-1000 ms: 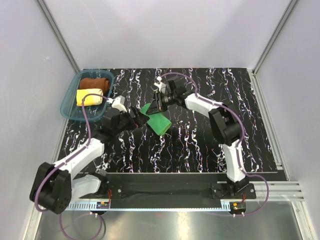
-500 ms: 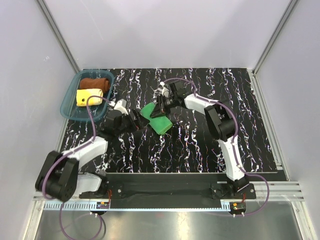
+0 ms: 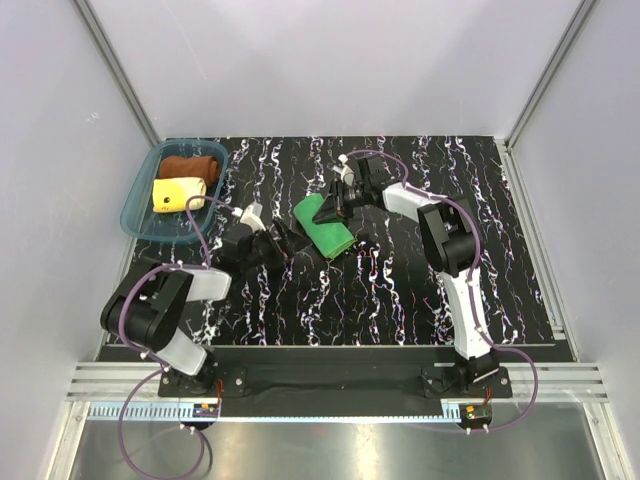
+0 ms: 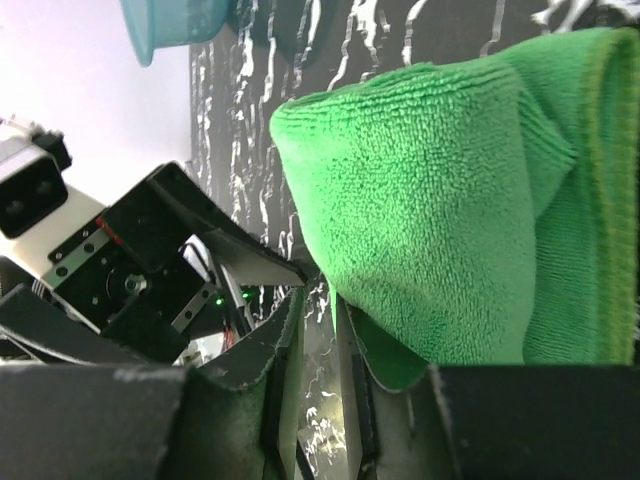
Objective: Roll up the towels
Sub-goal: Place the rolled towel into the container
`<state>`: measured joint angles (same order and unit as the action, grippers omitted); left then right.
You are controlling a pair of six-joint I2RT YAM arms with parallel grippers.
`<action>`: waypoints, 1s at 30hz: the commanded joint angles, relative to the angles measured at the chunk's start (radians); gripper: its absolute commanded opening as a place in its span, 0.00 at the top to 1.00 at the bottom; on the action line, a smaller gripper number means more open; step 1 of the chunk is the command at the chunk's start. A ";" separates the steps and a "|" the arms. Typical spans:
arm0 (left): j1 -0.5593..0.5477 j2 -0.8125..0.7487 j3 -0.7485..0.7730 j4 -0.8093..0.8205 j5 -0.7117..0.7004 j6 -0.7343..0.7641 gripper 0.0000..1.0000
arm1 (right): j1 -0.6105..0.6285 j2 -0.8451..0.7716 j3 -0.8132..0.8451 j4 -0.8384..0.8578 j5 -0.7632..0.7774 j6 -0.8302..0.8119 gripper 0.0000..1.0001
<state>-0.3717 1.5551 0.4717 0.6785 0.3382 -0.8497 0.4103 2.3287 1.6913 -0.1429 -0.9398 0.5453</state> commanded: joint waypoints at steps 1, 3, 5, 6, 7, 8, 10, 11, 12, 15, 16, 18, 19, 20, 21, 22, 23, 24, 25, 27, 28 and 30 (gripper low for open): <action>0.004 0.028 0.045 0.125 -0.007 -0.003 0.05 | 0.008 -0.017 -0.021 0.090 -0.046 0.031 0.73; -0.001 0.066 0.065 0.124 -0.024 0.004 0.06 | 0.005 -0.034 -0.027 0.101 -0.051 0.044 0.74; -0.009 0.114 0.096 0.131 -0.036 0.011 0.06 | 0.002 -0.046 -0.022 0.101 -0.054 0.053 0.73; -0.010 0.134 0.105 0.151 -0.034 0.008 0.06 | -0.002 -0.049 -0.018 0.101 -0.056 0.059 0.73; -0.010 0.152 0.125 0.159 -0.033 0.002 0.06 | -0.008 -0.051 -0.016 0.101 -0.057 0.065 0.74; -0.012 0.167 0.134 0.162 -0.037 -0.003 0.06 | -0.013 -0.055 -0.015 0.106 -0.059 0.079 0.74; -0.019 0.206 0.149 0.167 -0.051 -0.017 0.06 | -0.028 -0.061 -0.018 0.126 -0.065 0.096 0.73; -0.024 0.218 0.165 0.167 -0.056 -0.020 0.06 | -0.033 -0.065 -0.013 0.123 -0.065 0.103 0.74; -0.026 0.238 0.171 0.168 -0.062 -0.028 0.07 | -0.039 -0.063 -0.010 0.109 -0.062 0.104 0.73; -0.036 0.263 0.197 0.173 -0.076 -0.035 0.07 | -0.059 -0.058 -0.002 0.100 -0.062 0.105 0.74; -0.036 0.279 0.208 0.170 -0.076 -0.037 0.07 | -0.067 -0.060 -0.007 0.103 -0.063 0.107 0.74; -0.041 0.296 0.232 0.164 -0.079 -0.043 0.07 | -0.083 -0.071 -0.024 0.108 -0.065 0.107 0.74; -0.042 0.307 0.238 0.161 -0.079 -0.046 0.07 | -0.088 -0.075 -0.033 0.109 -0.065 0.107 0.74; -0.044 0.313 0.245 0.162 -0.079 -0.049 0.07 | -0.097 -0.087 -0.048 0.111 -0.062 0.098 0.74; -0.045 0.318 0.257 0.158 -0.082 -0.054 0.07 | -0.102 -0.092 -0.056 0.111 -0.059 0.097 0.74; -0.045 0.324 0.268 0.148 -0.084 -0.057 0.07 | -0.103 -0.095 -0.062 0.108 -0.050 0.094 0.74; -0.047 0.338 0.280 0.136 -0.084 -0.058 0.07 | -0.108 -0.095 -0.068 0.100 -0.045 0.082 0.74; -0.047 0.352 0.297 0.133 -0.077 -0.063 0.07 | -0.111 -0.089 -0.074 0.097 -0.044 0.079 0.74; -0.049 0.352 0.303 0.132 -0.076 -0.066 0.07 | -0.111 -0.089 -0.074 0.097 -0.042 0.079 0.74; -0.053 0.365 0.317 0.127 -0.076 -0.077 0.07 | -0.111 -0.078 -0.082 0.111 -0.044 0.080 0.74; -0.055 0.370 0.330 0.124 -0.074 -0.078 0.07 | -0.111 -0.074 -0.096 0.123 -0.045 0.093 0.74; -0.064 0.381 0.358 0.110 -0.077 -0.078 0.08 | -0.111 -0.071 -0.105 0.169 -0.051 0.107 0.74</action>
<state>-0.4221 1.9152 0.7727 0.7547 0.2863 -0.9245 0.2947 2.2982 1.6051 -0.0414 -0.9859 0.6395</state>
